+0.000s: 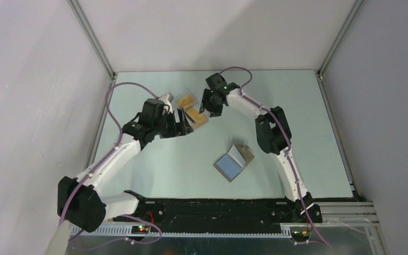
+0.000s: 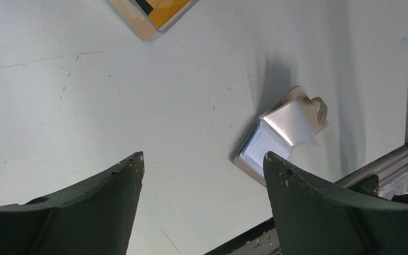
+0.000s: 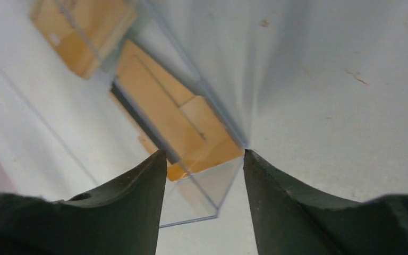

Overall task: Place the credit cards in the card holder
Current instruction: Move the storage box to the center of the board.

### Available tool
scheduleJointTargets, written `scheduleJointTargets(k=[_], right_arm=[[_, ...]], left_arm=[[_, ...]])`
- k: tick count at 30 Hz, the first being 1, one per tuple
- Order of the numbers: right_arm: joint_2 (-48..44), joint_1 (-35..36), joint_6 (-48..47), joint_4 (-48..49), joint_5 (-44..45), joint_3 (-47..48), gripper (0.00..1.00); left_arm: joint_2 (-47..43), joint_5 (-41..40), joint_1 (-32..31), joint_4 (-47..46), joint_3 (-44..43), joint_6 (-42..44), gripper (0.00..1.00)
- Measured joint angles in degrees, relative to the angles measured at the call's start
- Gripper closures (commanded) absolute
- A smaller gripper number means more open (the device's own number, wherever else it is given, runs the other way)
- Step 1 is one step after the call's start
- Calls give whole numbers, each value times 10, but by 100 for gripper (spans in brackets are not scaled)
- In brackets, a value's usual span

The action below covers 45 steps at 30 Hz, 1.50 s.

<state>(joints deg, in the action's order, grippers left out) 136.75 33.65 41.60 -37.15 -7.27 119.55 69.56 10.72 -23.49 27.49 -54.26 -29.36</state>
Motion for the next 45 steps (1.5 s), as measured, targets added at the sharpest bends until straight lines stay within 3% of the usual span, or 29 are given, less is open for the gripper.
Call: scheduleJointTargets(k=[3,13,21,30,31,35,36,38,45], right_arm=[[9,-2,-21,-35,17,9,65],[5,-25,-107,-73,34,16,100],[-12,-77,-213,-101,59,9,100],[-105,-99,-359,-114,116,-104,100],[-120,-98,-375,-112,120,-125,98],[-166,-94,-419,-101,144,-189,57],[-175,-94,-424,-96,151,-201,42],[-188,-94,-424,-91,162,-217,29],[-223,-140,-349,-79,153,-236,10]], left_arm=[[-14,3,0,0,3,0,14],[-28,6,0,0,17,0,14],[-28,11,0,0,19,0,14],[-21,15,0,0,21,0,14],[-18,16,0,0,21,0,14],[-13,17,0,0,21,0,14],[-13,17,0,0,21,0,14],[-13,17,0,0,21,0,14],[-13,18,0,-1,23,0,14]])
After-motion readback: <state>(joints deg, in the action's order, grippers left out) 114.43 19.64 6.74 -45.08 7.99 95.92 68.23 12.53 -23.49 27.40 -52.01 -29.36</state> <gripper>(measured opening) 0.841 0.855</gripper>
